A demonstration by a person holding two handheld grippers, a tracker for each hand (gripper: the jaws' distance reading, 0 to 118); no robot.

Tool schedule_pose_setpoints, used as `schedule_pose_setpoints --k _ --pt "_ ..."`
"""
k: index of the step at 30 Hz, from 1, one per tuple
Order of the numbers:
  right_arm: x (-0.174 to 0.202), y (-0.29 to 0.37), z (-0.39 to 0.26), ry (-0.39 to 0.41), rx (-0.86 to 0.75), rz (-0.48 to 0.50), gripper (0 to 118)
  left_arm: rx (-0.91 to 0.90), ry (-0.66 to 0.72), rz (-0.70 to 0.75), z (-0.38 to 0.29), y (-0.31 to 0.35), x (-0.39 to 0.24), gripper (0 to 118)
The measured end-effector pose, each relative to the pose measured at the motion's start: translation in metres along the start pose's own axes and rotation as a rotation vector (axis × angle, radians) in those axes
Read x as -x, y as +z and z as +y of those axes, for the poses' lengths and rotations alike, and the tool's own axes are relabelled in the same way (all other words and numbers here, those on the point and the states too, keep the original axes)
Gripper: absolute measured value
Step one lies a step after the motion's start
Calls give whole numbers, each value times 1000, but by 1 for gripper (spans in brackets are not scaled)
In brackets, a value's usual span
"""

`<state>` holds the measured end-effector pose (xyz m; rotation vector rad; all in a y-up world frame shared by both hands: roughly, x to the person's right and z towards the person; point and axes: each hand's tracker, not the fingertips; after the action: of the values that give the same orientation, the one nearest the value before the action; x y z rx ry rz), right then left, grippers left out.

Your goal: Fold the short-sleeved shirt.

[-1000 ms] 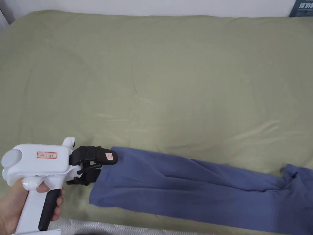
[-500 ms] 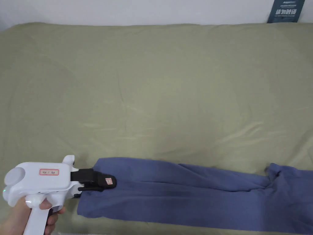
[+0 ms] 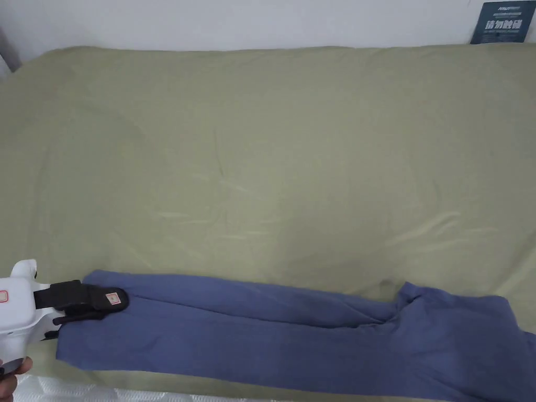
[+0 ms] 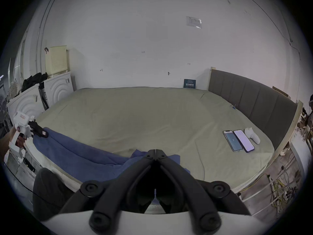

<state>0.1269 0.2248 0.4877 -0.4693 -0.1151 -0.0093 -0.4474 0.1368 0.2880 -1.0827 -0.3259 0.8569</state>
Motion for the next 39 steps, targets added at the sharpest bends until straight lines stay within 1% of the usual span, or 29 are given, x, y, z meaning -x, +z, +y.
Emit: schedule_pose_setpoints --k 2,4,5,7,9,12,16,18,19,20,21,22,23,25,26,27,28,29,30,31,34,35,36,39 --pt "0 0 1 2 -7 4 0 7 -53 -14 -10 -2 -27 10" --pt "0 2 3 -15 -18 12 0 6 -90 15 -24 -7 -60 10" --pt "-1 4 3 -16 -22 14 0 14 -133 6 -31 -11 -78 10" --pt "-1 8 4 -8 -34 10 0 24 -196 15 -44 -23 -114 10" --pt "-4 11 3 4 -39 1 0 56 -263 -14 -54 -39 -143 10" --pt "-11 14 0 4 -43 -9 0 141 -379 22 -78 -76 -186 10" --pt "-26 15 -6 -32 -38 -25 0 237 -448 68 -111 -137 -217 10" --pt "-33 16 -10 -47 -37 -45 0 295 -490 116 -128 -174 -228 10" --pt "-38 15 -12 -58 -32 -47 0 294 -506 137 -137 -192 -230 11" --pt "-41 15 -13 -71 -26 -53 0 283 -549 159 -146 -210 -232 23" --pt "-45 16 -15 -80 -22 -64 0 274 -576 161 -152 -225 -232 78" --pt "-49 17 -16 -87 -17 -72 0 296 -572 166 -158 -240 -231 114" --pt "-51 18 -15 -95 -15 -75 0 308 -550 169 -160 -248 -230 118" --pt "-57 20 -16 -108 -13 -90 0 291 -528 115 -158 -243 -230 118" --pt "-59 21 -17 -110 -12 -94 0 290 -520 116 -156 -236 -232 118" --pt "-61 21 -18 -111 -12 -95 0 265 -511 105 -151 -222 -234 113" --pt "-63 20 -19 -114 -11 -93 0 243 -508 57 -145 -208 -232 101" --pt "-64 19 -19 -119 -9 -89 0 222 -499 12 -139 -186 -226 72" --pt "-64 17 -20 -121 -7 -83 0 191 -484 -12 -134 -170 -222 6" --pt "-63 15 -21 -116 -5 -78 0 170 -467 -27 -127 -157 -216 0" --pt "-59 10 -22 -119 1 -53 0 162 -369 -47 -104 -143 -193 0" --pt "-57 8 -23 -121 0 -50 0 213 -338 -57 -99 -147 -186 0" --pt "-55 7 -23 -119 2 -39 0 220 -303 -56 -97 -152 -180 0" --pt "-49 6 -23 -110 8 -29 0 274 -309 -46 -120 -196 -180 0"
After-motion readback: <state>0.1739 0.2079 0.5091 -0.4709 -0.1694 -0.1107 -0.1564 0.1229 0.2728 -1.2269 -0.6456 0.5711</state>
